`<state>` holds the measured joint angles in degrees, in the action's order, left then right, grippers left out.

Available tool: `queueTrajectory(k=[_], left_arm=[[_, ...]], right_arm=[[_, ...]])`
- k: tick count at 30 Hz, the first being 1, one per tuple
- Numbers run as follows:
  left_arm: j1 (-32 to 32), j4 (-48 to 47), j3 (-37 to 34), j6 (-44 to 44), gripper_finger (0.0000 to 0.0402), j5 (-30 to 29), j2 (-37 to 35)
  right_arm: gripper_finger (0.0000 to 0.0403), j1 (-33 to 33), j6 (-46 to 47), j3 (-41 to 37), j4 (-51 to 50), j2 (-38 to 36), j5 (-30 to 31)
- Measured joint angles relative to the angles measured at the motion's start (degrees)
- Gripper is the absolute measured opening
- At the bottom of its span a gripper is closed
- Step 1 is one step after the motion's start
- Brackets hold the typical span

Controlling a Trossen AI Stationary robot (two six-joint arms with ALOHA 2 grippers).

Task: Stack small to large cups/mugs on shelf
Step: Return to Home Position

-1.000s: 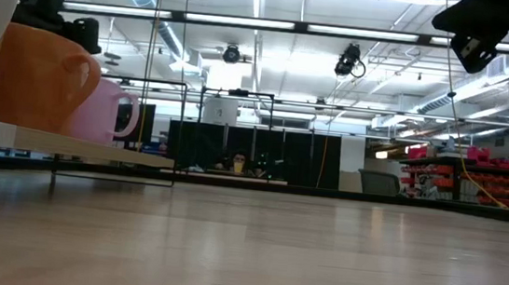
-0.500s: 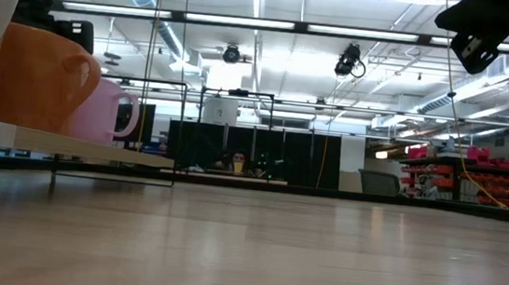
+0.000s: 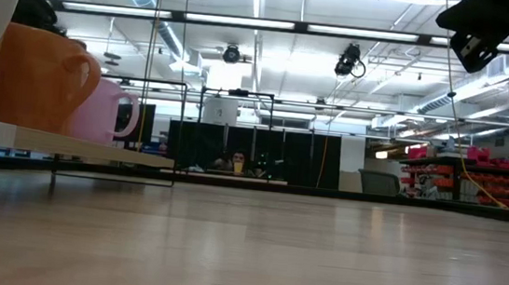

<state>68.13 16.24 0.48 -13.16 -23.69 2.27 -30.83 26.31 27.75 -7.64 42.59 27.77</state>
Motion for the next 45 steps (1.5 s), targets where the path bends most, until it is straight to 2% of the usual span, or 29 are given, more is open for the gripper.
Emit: queueTrajectory(k=[13, 21, 28, 33, 36, 38, 41, 45], left_arm=[[1.2, -0.9, 0.0, 2.0, 0.003, 0.0, 6.0], [1.2, -0.1, 0.0, 1.9, 0.004, 0.0, 6.1], [1.1, -0.2, 0.0, 2.0, 0.0033, 0.0, 6.1], [1.1, -0.2, 0.0, 6.9, 0.0031, 0.0, 6.1], [1.1, -0.2, 0.0, 8.3, 0.0036, 0.0, 6.1], [1.1, -0.2, 0.0, 8.3, 0.0038, 0.0, 6.1], [1.1, -0.2, 0.0, 8.3, 0.004, 0.0, 6.1], [1.1, -0.2, 0.0, 8.4, 0.0036, 0.0, 6.1]], right_arm=[[0.0007, 0.0, -2.1, 0.0, 0.0, 0.0, -0.5], [0.0007, 0.0, 0.9, 0.0, 0.0, 0.0, -0.5], [0.0007, 0.0, 1.0, 0.0, 0.3, 0.0, -0.4], [0.0007, 0.0, -1.7, 0.0, 4.3, 0.0, -0.4], [0.0007, 0.0, -8.5, 1.4, 7.9, 0.1, -0.7], [0.0007, 0.7, -16.3, 3.0, 10.3, -0.3, -2.6], [0.0007, 4.0, -25.0, 5.6, 10.6, -2.8, -9.5], [0.0007, 11.9, -30.4, 7.2, 9.1, -11.7, -19.5]])
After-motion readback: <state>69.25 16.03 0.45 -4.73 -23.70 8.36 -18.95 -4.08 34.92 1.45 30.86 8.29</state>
